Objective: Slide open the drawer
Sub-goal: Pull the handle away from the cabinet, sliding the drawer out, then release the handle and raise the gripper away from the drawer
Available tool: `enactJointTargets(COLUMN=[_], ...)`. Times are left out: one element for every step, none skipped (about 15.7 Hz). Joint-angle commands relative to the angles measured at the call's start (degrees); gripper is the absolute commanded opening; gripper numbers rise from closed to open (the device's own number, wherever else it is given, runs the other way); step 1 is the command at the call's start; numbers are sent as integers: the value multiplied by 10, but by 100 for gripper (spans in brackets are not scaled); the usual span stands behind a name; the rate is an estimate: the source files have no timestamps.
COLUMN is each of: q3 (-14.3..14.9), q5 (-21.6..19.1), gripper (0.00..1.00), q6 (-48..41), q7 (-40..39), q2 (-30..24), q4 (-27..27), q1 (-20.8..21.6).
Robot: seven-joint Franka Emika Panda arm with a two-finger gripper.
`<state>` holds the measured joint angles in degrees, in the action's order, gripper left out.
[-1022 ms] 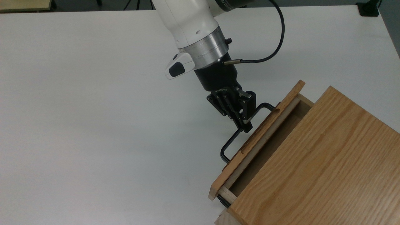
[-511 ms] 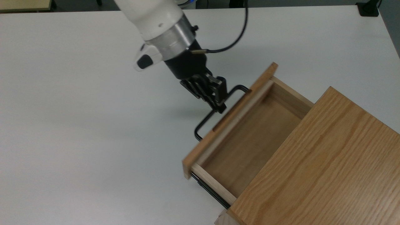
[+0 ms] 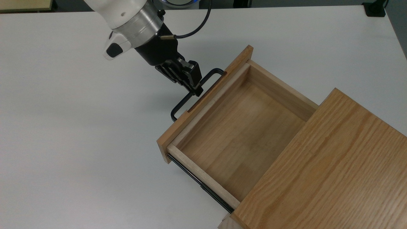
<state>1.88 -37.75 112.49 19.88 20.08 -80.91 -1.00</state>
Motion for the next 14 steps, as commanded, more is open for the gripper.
enactJointTargets(q3=[6,6,7,7,7,8,15,30,43,51,57,57,57,57], q5=[-14,-14,-14,-13,-13,-10,-8,-7,-5,1,19,46,69,92], gripper=[0,0,11,16,20,26,30,38,60,91,100,100,100,100], q6=[-45,-52,-53,-53,-60,-74,-91,-110,-129,-144,-153,-155,-156,-157], q7=[-48,-54,-57,-65,-76,-80,-84,-90,-95,-98,-98,-99,-99,-106], q2=[-32,-32,-32,-32,-32,-32,-32,-34,-40,-45,-51,-57,-59,-65], q4=[-16,-16,-16,-16,-16,-16,-16,-14,-13,-12,-11,-10,-8,-7], q1=[-29,-33,-34,-35,-37,-44,-50,-50,-49,-49,-48,-48,-48,-46])
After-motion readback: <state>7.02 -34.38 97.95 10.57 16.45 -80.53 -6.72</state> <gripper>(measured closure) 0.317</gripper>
